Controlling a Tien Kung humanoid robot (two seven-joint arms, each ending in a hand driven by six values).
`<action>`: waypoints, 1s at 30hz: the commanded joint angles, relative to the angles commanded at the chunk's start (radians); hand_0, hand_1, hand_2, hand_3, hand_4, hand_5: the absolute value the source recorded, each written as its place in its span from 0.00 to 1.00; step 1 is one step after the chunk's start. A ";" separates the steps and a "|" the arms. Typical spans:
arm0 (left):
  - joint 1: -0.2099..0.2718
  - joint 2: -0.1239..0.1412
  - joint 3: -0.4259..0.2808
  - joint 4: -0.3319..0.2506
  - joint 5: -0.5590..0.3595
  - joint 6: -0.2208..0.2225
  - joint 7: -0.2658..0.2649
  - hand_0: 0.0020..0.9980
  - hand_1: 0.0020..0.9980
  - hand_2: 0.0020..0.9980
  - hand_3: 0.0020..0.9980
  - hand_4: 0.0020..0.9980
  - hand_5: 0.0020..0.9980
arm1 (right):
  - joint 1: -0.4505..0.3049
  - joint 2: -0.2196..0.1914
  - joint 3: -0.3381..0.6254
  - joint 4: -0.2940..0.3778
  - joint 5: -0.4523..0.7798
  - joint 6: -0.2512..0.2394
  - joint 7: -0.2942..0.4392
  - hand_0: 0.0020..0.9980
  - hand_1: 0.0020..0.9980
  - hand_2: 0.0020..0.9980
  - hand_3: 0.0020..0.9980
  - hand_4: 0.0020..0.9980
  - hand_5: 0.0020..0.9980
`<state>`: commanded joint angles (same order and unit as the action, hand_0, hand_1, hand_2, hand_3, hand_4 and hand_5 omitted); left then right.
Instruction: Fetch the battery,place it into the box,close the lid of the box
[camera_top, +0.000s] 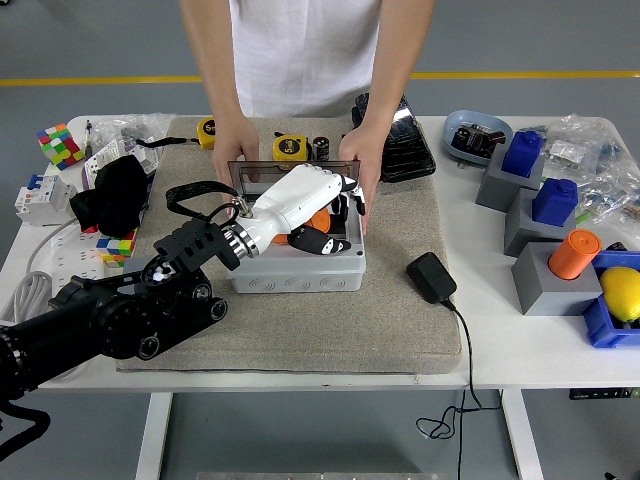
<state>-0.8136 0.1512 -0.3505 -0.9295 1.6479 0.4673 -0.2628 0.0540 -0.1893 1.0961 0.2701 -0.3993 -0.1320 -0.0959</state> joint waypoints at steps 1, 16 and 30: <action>0.000 0.000 -0.001 0.002 -0.001 0.000 0.000 0.26 0.46 0.44 0.53 0.99 0.00 | 0.000 0.000 -0.001 0.000 0.000 0.001 0.000 0.64 0.65 0.65 0.53 0.95 0.37; 0.043 0.033 -0.110 -0.116 -0.005 0.012 -0.029 0.28 0.46 0.44 0.53 1.00 0.00 | -0.004 0.000 0.008 0.000 -0.004 0.001 0.000 0.64 0.65 0.65 0.53 0.95 0.37; 0.071 0.047 -0.284 -0.147 -0.048 0.008 -0.034 0.69 0.77 0.76 0.77 1.00 0.86 | -0.005 0.002 0.010 0.000 -0.006 0.004 0.001 0.64 0.65 0.65 0.53 0.95 0.37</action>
<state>-0.7429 0.1986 -0.6342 -1.0764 1.5999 0.4756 -0.2969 0.0488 -0.1873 1.1057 0.2702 -0.4049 -0.1280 -0.0953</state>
